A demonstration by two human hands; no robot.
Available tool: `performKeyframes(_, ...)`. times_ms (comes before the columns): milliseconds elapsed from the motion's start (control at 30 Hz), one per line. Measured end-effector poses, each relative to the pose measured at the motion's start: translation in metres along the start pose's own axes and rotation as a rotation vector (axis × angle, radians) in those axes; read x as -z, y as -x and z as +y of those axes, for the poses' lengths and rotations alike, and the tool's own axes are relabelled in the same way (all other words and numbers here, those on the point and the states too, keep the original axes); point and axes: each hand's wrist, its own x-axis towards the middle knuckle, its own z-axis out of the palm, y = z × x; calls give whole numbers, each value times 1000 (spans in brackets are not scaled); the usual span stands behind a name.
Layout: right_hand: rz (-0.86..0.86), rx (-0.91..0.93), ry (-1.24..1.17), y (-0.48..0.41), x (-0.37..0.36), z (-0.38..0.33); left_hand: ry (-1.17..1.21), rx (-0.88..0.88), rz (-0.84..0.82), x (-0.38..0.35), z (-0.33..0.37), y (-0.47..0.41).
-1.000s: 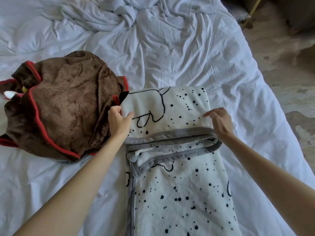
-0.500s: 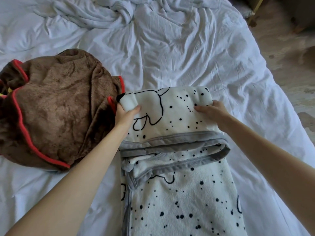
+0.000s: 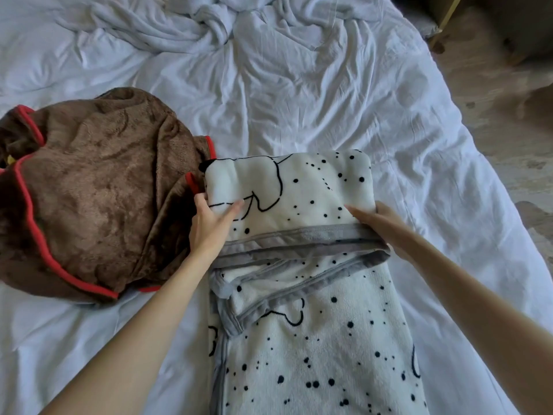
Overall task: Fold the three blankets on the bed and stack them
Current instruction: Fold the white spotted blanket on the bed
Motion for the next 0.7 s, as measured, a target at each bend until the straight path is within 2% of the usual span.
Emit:
performKeyframes(100, -34, 17, -79, 21, 5, 23, -224, -29, -48, 9, -15, 11)
performKeyframes(233, 110, -3, -198, 42, 1, 42, -78, -2, -29, 21, -35, 32)
performKeyframes(333, 86, 18, -218, 62, -9, 59, 146, 92, -15, 23, -49, 56)
performKeyframes(433, 102, 52, -261, 86, -15, 76, 256, 125, 26, 25, -57, 84)
performKeyframes(567, 254, 15, -178, 114, -22, 113, 257, 159, 50, 24, -79, 126)
performKeyframes(700, 407, 14, -34, 147, -32, 153, 197, 267, -26, 16, -114, 178)
